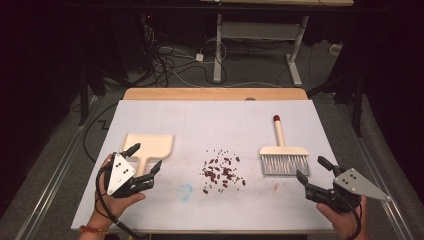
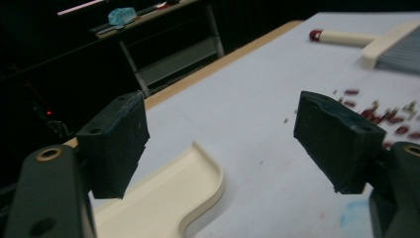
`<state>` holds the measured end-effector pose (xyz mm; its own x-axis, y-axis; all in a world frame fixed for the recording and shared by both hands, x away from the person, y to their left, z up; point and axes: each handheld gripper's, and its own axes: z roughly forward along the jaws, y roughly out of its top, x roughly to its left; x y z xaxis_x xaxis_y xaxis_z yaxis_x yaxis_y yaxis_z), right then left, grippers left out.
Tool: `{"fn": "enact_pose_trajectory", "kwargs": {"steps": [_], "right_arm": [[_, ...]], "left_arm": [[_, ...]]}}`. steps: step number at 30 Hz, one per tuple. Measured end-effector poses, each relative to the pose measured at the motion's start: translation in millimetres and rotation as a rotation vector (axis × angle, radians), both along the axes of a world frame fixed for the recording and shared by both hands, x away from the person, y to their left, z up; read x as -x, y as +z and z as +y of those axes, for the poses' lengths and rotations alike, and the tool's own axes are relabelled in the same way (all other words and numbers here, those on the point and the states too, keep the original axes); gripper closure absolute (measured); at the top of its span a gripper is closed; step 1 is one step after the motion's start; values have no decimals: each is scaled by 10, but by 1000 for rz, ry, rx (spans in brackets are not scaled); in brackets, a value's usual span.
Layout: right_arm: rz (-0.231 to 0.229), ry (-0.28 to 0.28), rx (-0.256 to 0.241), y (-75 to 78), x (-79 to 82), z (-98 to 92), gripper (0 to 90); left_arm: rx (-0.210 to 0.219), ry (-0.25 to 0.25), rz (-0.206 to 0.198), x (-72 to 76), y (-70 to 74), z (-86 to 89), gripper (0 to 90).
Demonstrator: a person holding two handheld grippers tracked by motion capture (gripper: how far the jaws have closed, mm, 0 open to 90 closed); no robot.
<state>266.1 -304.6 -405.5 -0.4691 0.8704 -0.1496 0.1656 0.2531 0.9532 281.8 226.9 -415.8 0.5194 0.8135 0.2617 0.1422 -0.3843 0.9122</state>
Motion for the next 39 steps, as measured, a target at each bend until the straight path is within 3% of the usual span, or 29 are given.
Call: {"fn": "enact_pose_trajectory", "kwargs": {"steps": [5, 10, 17, 21, 25, 26, 31, 35, 39], "right_arm": [[-6, 14, 45, -34, -20, 66, 204], [-5, -1, 61, -53, -75, 114, 197], [44, -13, 57, -98, -194, 131, 200], [61, -21, 74, -118, -298, 143, 200], [74, -32, 90, -136, -393, 159, 204], [91, -45, 93, -134, -467, 161, 203], [143, -91, 91, -85, -639, 165, 204], [248, -130, 130, 5, -1029, 202, 231], [428, -118, 113, 21, -1470, 239, 278]], "left_arm": [[42, 3, 49, -15, -69, 75, 237], [1, -12, 85, 7, -126, 4, 227], [-31, -27, 127, 23, -199, -49, 220], [-47, -34, 139, 33, -225, -59, 220], [-53, -48, 119, 41, -207, -69, 219], [-35, -45, 131, 34, -204, -68, 214], [-54, -43, 154, -1, -247, -76, 206], [-49, -38, 143, 38, -230, -67, 206], [-42, -42, 156, 4, -233, -62, 206]]}}
